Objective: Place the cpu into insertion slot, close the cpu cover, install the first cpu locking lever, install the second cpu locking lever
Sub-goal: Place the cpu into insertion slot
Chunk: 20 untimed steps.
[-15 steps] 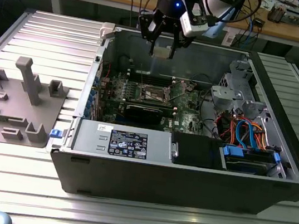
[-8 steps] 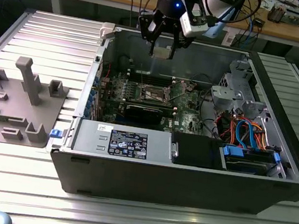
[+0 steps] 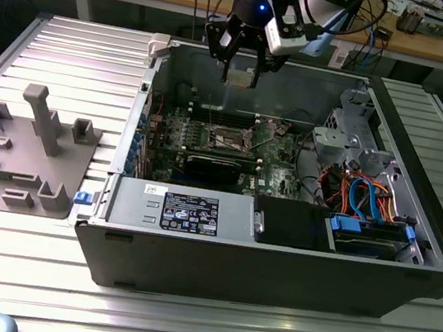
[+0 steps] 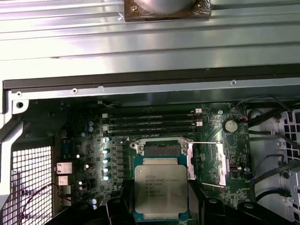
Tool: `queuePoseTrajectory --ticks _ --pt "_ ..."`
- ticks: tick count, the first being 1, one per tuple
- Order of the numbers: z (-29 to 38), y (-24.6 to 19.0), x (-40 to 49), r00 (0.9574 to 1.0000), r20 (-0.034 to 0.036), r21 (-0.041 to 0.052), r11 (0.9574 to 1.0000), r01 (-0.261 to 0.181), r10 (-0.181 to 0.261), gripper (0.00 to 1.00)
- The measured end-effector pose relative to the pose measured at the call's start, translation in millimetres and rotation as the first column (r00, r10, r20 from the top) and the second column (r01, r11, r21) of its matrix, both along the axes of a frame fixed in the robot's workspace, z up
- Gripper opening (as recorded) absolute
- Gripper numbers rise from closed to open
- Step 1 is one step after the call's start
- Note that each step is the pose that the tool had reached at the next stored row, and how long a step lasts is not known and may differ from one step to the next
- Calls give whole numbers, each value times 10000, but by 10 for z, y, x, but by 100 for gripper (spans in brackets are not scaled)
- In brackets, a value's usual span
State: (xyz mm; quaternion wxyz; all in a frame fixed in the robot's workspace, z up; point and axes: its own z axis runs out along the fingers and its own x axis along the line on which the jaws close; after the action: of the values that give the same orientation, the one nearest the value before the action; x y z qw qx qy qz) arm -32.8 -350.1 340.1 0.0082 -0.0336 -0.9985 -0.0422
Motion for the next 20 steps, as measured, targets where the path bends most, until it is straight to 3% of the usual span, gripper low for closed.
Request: queuePoseTrajectory --ticks 12,20 --pt "-2 0 0 9974 0 0 9974 721 -721 54" --pt "-5 0 0 9901 0 -3 9901 1403 -1403 54"
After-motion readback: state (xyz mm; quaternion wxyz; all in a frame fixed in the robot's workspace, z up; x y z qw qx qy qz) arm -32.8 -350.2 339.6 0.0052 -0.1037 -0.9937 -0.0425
